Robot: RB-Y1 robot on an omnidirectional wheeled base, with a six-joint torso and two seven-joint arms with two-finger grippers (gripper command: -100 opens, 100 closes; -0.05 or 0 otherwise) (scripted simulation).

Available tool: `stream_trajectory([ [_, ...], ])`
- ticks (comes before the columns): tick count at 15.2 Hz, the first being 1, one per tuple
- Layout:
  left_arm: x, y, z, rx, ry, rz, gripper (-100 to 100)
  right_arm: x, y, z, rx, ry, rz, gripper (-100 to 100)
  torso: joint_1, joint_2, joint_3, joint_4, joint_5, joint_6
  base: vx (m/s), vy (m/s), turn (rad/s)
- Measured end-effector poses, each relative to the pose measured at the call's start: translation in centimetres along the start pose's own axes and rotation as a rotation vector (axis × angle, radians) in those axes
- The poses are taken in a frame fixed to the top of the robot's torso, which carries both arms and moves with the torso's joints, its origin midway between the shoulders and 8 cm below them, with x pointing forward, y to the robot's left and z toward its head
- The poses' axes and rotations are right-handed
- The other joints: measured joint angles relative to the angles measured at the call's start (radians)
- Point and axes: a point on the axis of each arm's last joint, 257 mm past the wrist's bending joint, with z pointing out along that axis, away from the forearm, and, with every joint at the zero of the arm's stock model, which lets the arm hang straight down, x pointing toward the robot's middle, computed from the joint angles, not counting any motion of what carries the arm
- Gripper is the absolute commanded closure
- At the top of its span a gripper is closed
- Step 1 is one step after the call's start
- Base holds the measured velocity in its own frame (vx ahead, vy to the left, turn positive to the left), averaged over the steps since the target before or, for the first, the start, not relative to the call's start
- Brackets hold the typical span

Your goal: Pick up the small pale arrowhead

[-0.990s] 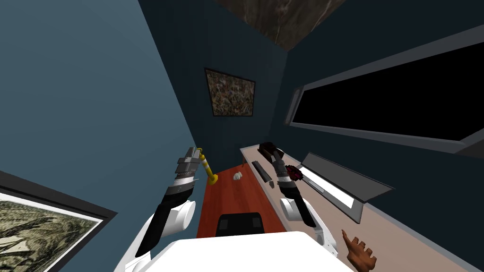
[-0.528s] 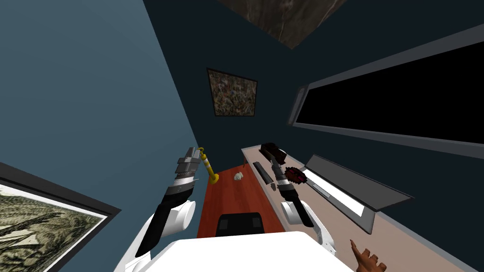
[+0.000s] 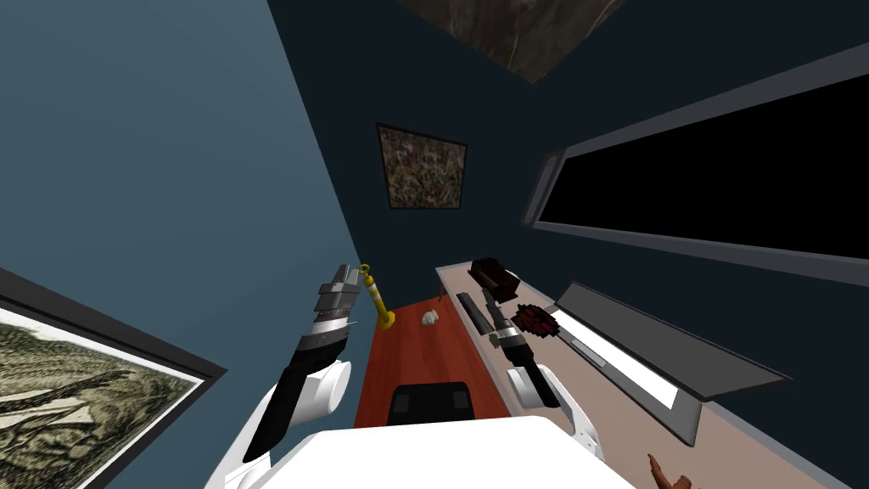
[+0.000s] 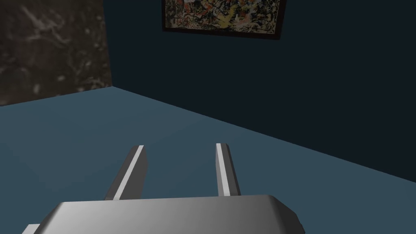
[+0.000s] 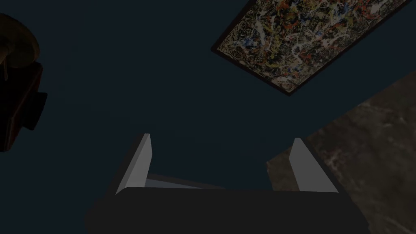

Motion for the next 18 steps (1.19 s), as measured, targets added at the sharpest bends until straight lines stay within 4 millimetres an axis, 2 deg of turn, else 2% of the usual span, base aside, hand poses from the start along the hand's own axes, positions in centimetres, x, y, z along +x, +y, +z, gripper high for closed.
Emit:
stream_trajectory([
  [7, 0.0, 0.0, 0.0, 0.0, 0.0, 0.0, 0, 1.7, -4.8, -1.7, 0.077, 0.071, -0.104, -100, 0.0, 0.0, 0.0, 0.0, 0.0, 0.0, 0.017, -0.015, 0.078],
  [18, 0.0, 0.0, 0.0, 0.0, 0.0, 0.0, 0, 3.6, -12.5, -5.6, 0.195, 0.201, -0.281, -100, 0.0, 0.0, 0.0, 0.0, 0.0, 0.0, 0.015, -0.016, 0.072],
])
